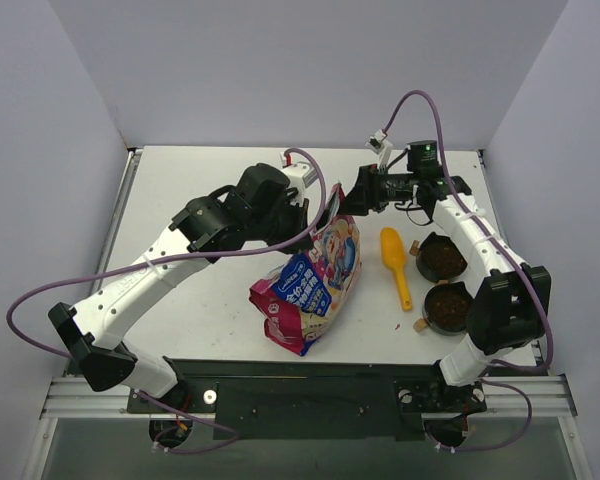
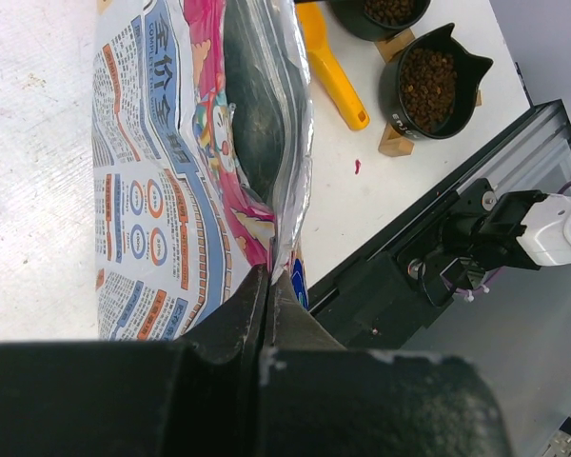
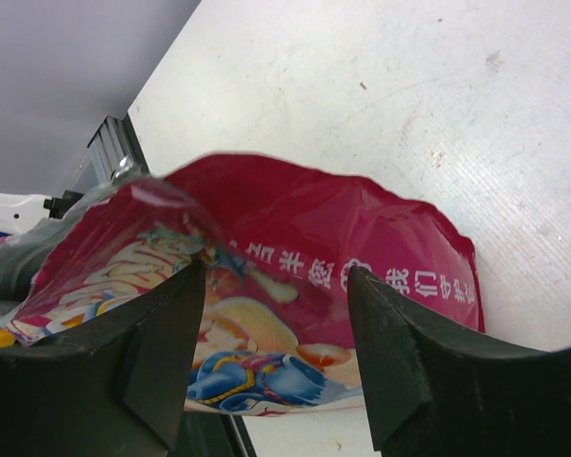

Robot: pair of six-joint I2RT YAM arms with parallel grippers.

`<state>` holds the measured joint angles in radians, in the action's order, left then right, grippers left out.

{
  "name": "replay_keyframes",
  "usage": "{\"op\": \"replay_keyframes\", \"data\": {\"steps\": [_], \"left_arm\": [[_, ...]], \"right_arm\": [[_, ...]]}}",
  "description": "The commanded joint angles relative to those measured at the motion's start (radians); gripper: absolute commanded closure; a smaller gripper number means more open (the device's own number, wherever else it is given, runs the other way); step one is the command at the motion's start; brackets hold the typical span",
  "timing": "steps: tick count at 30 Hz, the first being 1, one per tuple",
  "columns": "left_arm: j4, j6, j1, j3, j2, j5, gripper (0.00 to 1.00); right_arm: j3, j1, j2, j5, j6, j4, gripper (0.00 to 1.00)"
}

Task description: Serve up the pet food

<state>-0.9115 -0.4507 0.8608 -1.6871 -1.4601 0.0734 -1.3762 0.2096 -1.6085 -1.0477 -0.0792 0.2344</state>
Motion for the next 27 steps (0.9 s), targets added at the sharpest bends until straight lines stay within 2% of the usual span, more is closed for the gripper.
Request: {"op": "replay_keyframes", "data": {"steps": [1,7,11,13,14,15,16,17,19,21,24,27], "left_arm": [[-0.02,0.017,-0.014,-0.01,0.02,-0.026,1.0],[-0.026,0.012,-0.022,-0.031,0.009,-0.035,1.0],[-0.012,0.012,-0.031,-0.031,0.009,-0.05,1.0],[-0.004,0.004,-0.037,-0.026,0.01,-0.061,1.0],[-0.007,0.003,-0.042,-0.028,0.009,-0.064,1.0],[-0.013,-0.003,-0.046,-0.037,0.007,-0.099,1.0],[-0.032,-0.006,-0.054,-0.043,0.004,-0.139,1.0],[-0.042,-0.011,-0.06,-0.06,-0.002,-0.159,1.0],[-0.081,-0.014,-0.081,-0.097,-0.019,-0.219,1.0],[-0.107,-0.011,-0.108,-0.127,-0.039,-0.244,1.0],[-0.066,0.001,-0.135,-0.14,-0.051,-0.192,1.0],[-0.012,0.023,-0.146,-0.14,-0.051,-0.137,1.0]], "right_arm": [[-0.018,-0.006,-0.007,-0.04,-0.068,-0.165,0.44],[-0.047,-0.007,-0.021,-0.041,-0.08,-0.145,0.43],[-0.037,0.045,-0.022,-0.06,-0.085,-0.144,0.45],[0.011,0.057,-0.01,-0.058,-0.147,-0.275,0.55],[0.031,0.057,0.002,-0.048,-0.221,-0.33,0.73],[0.07,0.05,0.018,0.003,-0.273,-0.421,0.79],[0.104,0.044,0.06,0.04,-0.298,-0.456,0.92],[0.161,0.031,0.09,0.125,-0.335,-0.515,1.0],[0.242,0.013,0.172,0.26,-0.387,-0.552,1.0],[0.337,0.01,0.264,0.333,-0.425,-0.614,1.0],[0.443,0.013,0.405,0.423,-0.484,-0.679,1.0],[0.531,0.022,0.53,0.474,-0.521,-0.611,1.0]]}}
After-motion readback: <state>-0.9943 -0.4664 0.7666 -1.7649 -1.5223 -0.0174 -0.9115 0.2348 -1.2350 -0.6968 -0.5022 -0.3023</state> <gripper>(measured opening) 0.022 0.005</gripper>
